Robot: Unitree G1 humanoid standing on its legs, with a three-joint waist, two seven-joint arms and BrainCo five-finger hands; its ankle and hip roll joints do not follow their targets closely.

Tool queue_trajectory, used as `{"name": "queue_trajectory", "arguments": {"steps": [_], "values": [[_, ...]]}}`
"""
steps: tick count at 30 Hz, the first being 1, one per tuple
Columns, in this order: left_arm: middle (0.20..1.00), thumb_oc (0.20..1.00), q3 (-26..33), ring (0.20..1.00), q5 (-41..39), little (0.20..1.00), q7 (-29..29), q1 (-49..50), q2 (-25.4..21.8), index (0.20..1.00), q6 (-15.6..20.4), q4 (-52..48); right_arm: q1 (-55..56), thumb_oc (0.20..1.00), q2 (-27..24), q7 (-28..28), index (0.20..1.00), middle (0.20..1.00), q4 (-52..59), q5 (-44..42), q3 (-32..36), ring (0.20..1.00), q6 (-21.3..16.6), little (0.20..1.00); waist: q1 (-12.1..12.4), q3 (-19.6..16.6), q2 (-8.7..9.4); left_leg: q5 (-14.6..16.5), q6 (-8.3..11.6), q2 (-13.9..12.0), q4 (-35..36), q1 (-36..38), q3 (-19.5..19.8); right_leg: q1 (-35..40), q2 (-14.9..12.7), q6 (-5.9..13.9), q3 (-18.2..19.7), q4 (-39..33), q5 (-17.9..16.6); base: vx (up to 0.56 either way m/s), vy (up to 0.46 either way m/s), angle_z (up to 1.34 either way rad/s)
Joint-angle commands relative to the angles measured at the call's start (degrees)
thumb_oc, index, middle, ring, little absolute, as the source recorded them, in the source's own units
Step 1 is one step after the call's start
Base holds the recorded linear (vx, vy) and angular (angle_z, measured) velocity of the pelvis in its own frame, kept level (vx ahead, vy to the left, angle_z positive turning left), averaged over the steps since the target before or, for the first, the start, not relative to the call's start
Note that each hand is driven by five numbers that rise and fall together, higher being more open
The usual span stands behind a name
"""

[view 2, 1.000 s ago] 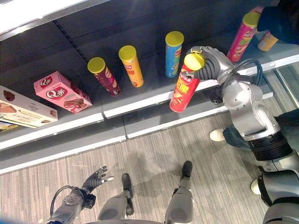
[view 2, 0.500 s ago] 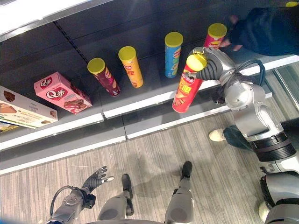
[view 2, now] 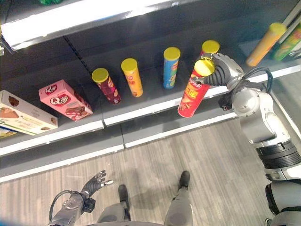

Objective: Put the goods on the table back onto the shelves and tidy them up.

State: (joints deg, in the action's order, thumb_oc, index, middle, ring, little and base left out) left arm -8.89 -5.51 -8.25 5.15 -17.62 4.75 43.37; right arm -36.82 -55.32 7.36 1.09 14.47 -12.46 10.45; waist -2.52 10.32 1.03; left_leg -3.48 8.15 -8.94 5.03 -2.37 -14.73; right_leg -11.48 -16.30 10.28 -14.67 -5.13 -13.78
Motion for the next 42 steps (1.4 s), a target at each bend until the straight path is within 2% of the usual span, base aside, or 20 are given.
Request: {"name": "queue_trajectory", "arguments": {"steps": [1, 4, 9, 12, 15, 16, 17, 18, 19, 20, 22, 23, 25, 27, 29, 31, 33, 35, 38, 42], "values": [[1.0, 1.0, -1.31, 1.0, 2.28, 1.0, 0.27, 0.43, -2.23, 1.0, 1.38, 0.57, -2.63, 0.2, -4.44, -2.99, 0.2, 0.2, 4.86, -2.04, 3.29, 0.2, -2.96, 0.2, 0.56, -2.16, 1.18, 3.25, -0.22, 0.65, -0.03, 4.31, -0.67, 4.88, -3.43, 4.28, 1.02, 0.13, -3.28, 0.06, 0.062, -0.1], [1.0, 1.0, -0.46, 1.0, 1.89, 1.0, 0.66, -0.16, -2.04, 1.0, 1.13, 0.66, -0.63, 0.2, -4.9, -3.4, 0.2, 0.2, 4.7, -2.72, 4.19, 0.2, -3.29, 0.2, 0.07, -2.22, 1.61, 4.87, -2.44, 2.58, -0.03, 6.41, -0.4, 3.84, -4.27, 4.71, 3.65, 6.28, -3.18, 0.06, 0.112, -0.18], [1.0, 1.0, 1.24, 1.0, 0.41, 1.0, 0.65, -1.27, -3.22, 1.0, 0.66, 0.64, 1.87, 0.2, -4.49, -2.71, 0.2, 0.2, 5.98, -2.75, 5.6, 0.2, -3.27, 0.2, 0.36, -1.69, 1.37, 4.84, -2.09, 0.25, -0.03, 8.46, -1.03, 1.57, -2.35, 4.72, 8.4, 11.71, -0.3, 0.06, -0.07, -0.35], [1.0, 1.0, 2.79, 1.0, -0.81, 1.0, -0.31, -0.91, -4.09, 1.0, 0.32, 0.26, 1.83, 0.2, -5.18, -2.73, 0.2, 0.2, 6.25, -3.3, 7.62, 0.2, -3.29, 0.2, 2.15, -2.88, 1.73, 3.05, 2.38, -4.5, -0.03, 8.71, -1.06, 4.48, -8.81, 4.72, 5.65, 6.95, -3.54, 0.14, -0.52, -0.01], [1.0, 1.0, 3.34, 1.0, -1.11, 1.0, -0.66, 0.26, -4.3, 1.0, 0.45, 0.63, -0.6, 0.2, -5.64, -2.67, 0.2, 0.2, 5.84, -4.19, 6.07, 0.2, -3.43, 0.2, 2.97, -2.93, 1.66, 1.1, 4.82, -8.37, -0.31, 9.54, -1.32, 5.39, -9.95, 4.72, 4.54, 5.15, -5.05, 0.1, -0.485, 0.19], [1.0, 1.0, 4.05, 1.0, -1.74, 1.0, -1.6, 1.53, -4.65, 1.0, 0.24, 0.41, -3.57, 0.2, -6.17, -2.41, 0.2, 0.2, 5.9, -4.65, 4.34, 0.2, -3.35, 0.2, 3.49, -2.8, 1.62, -0.66, 6.67, -11.36, -1.36, 10.24, -1.55, 4.97, -9.2, 4.72, 4.48, 4.94, -4.48, 0.07, -0.381, 0.03], [1.0, 1.0, 3.99, 1.0, -1.03, 1.0, -1.58, 2.07, -4.96, 1.0, 0.2, 0.68, -3.96, 0.2, -6.27, -3.12, 0.2, 0.2, 6.08, -4.99, 4.1, 0.2, -3.4, 0.2, 3.62, -2.8, 1.85, -1.46, 6.85, -13.04, -2.52, 10.97, -1.94, 4.97, -8.18, 4.72, 3.5, 5.58, 0.31, 0.07, -0.603, -0.01], [1.0, 1.0, 4.36, 1.0, -1.31, 1.0, -1.57, 2.9, -4.96, 1.0, 0.39, 0.7, -5.27, 0.2, -5.49, -2.66, 0.2, 0.2, 6.03, -6.6, 3.46, 0.2, -3.82, 0.2, 3.64, -2.38, 1.76, -7.42, 6.85, -15.34, -5.59, 10.33, -1.26, 3.57, -6.55, 4.72, 3.84, 10.34, 2.32, 0.02, -0.716, -0.24], [1.0, 1.0, 3.83, 1.0, -2.16, 1.0, -2.62, 4.13, -4.51, 1.0, -0.18, 0.33, -7.42, 0.2, -6.65, -2.69, 0.2, 0.2, 5.1, -6.88, 2.31, 0.2, -3.34, 0.2, 3.46, -1.01, 1.07, -15.17, 6.81, -18.69, -10.98, 5.36, -0.79, 6.33, -3.98, 1.87, 1.03, 9.97, 5.64, -0.01, -0.574, -0.11], [1.0, 1.0, 3.84, 1.0, -2.16, 1.0, -2.62, 4.12, -4.49, 1.0, -0.19, 0.32, -7.49, 0.2, -6.67, -2.7, 0.2, 0.2, 5.08, -6.88, 2.25, 0.2, -3.35, 0.2, 3.29, -1.15, 0.95, -15.28, 6.84, -18.81, -10.99, 5.03, -0.54, 6.29, -3.86, 1.8, 0.8, 9.82, 5.52, -0.05, -0.591, 0.13], [1.0, 1.0, 2.34, 1.0, -0.95, 1.0, -3.26, 4.39, -4.4, 1.0, -0.3, -0.2, -6.31, 0.2, -7.77, -2.64, 0.2, 0.2, 4.26, -7.68, 1.97, 0.2, -3.37, 0.2, 2.43, -0.31, 1.22, -17.04, 4.79, -19.36, -14.57, 1.62, -7.35, 10.58, -0.1, -1.11, -2.84, 7.17, 7.18, -0.03, -0.494, 0.63], [1.0, 1.0, 2.46, 1.0, -0.84, 1.0, -3.7, 4.77, -4.14, 1.0, -0.41, -0.25, -5.41, 0.2, -8.08, -2.75, 0.2, 0.2, 3.91, -7.81, 2.1, 0.2, -3.4, 0.2, 2.56, -0.12, 1.61, -14.74, 4.0, -17.36, -16.58, 0.61, -8.95, 11.94, 1.28, -2.34, -3.76, 6.01, 8.19, 0.02, -0.452, 0.88], [1.0, 1.0, 3.01, 1.0, -0.32, 1.0, -3.48, 5.81, -2.51, 1.0, -0.33, 0.24, -3.7, 0.2, -8.71, -2.32, 0.2, 0.2, 4.06, -8.15, 3.15, 0.2, -3.31, 0.2, 3.69, -0.29, 2.58, -7.51, 1.84, -8.94, -17.0, -3.33, -6.7, 14.16, 2.48, -2.79, -4.07, 3.47, 8.58, 0.08, -0.365, 0.84], [1.0, 1.0, 2.84, 1.0, 0.92, 1.0, -2.32, 6.0, -0.4, 1.0, -0.11, 0.93, 1.15, 0.2, -9.58, -2.85, 0.2, 0.2, 3.74, -8.97, 6.5, 0.2, -4.23, 0.2, 4.56, -0.39, 3.64, -4.19, -0.72, -0.75, -16.14, -9.17, -9.01, 16.72, 4.78, -3.19, -5.49, 1.45, 9.08, 0.13, -0.338, 0.39], [1.0, 1.0, 2.94, 1.0, 1.16, 1.0, -2.25, 6.09, -0.08, 1.0, -0.14, 1.05, 2.56, 0.2, -9.74, -3.12, 0.2, 0.2, 3.75, -9.12, 7.48, 0.2, -4.49, 0.2, 4.94, -0.38, 3.49, -5.74, -0.26, 0.22, -14.86, -10.99, -10.92, 17.02, 6.11, -3.34, -5.5, 1.23, 9.29, 0.08, -0.178, 0.22], [1.0, 1.0, 2.94, 1.0, 1.44, 1.0, -2.47, 6.64, 0.06, 1.0, -0.08, 0.66, 3.02, 0.2, -9.13, -3.19, 0.2, 0.2, 3.99, -8.45, 8.03, 0.2, -4.07, 0.2, 7.3, -0.16, 3.21, -7.12, 0.28, 2.2, -10.93, -10.71, -8.04, 17.26, 8.31, -3.45, -4.1, 1.97, 10.46, 0.14, -0.105, -0.03], [1.0, 1.0, 3.31, 1.0, 1.45, 1.0, -2.15, 6.82, 0.84, 1.0, 0.08, 0.82, 5.71, 0.2, -5.63, -2.77, 0.2, 0.2, 4.1, -8.09, 9.31, 0.2, -4.42, 0.2, 7.09, -0.28, 3.48, -5.32, -2.89, 3.78, -6.86, -6.02, -5.98, 18.74, 8.74, -2.92, -4.82, 3.92, 12.38, 0.2, -0.035, -0.46], [1.0, 1.0, 2.81, 1.0, 2.4, 1.0, -1.69, 6.24, 0.45, 1.0, 0.01, 1.24, 7.96, 0.2, -4.21, -2.48, 0.2, 0.2, 3.84, -7.42, 10.98, 0.2, -4.34, 0.2, 6.13, -0.69, 3.77, -3.59, -5.69, 4.97, -5.21, -3.34, -6.96, 17.93, 7.43, -2.12, -5.34, 9.36, 13.27, 0.15, 0.004, -0.56], [1.0, 1.0, 4.13, 1.0, 1.23, 1.0, -0.6, 5.44, 0.18, 1.0, -0.15, 0.62, 9.5, 0.2, -2.83, -2.12, 0.2, 0.2, 4.34, -6.74, 11.62, 0.2, -3.6, 0.2, 5.02, -0.54, 3.12, -3.2, -6.78, 5.13, -2.2, 0.26, -7.35, 13.52, 5.73, -0.83, -3.27, 16.93, 12.6, 0.05, -0.006, 0.15], [1.0, 1.0, 4.88, 1.0, 0.71, 1.0, -1.08, 4.97, -0.44, 1.0, -0.04, -0.24, 8.81, 0.2, -1.95, -1.24, 0.2, 0.2, 5.35, -5.96, 11.63, 0.2, -3.07, 0.2, 5.52, -1.61, 3.45, -1.26, -6.18, 4.72, -1.57, 1.89, -7.64, 14.98, 1.05, 0.04, -4.7, 10.73, 8.28, 0.04, -0.142, 0.14]]}}
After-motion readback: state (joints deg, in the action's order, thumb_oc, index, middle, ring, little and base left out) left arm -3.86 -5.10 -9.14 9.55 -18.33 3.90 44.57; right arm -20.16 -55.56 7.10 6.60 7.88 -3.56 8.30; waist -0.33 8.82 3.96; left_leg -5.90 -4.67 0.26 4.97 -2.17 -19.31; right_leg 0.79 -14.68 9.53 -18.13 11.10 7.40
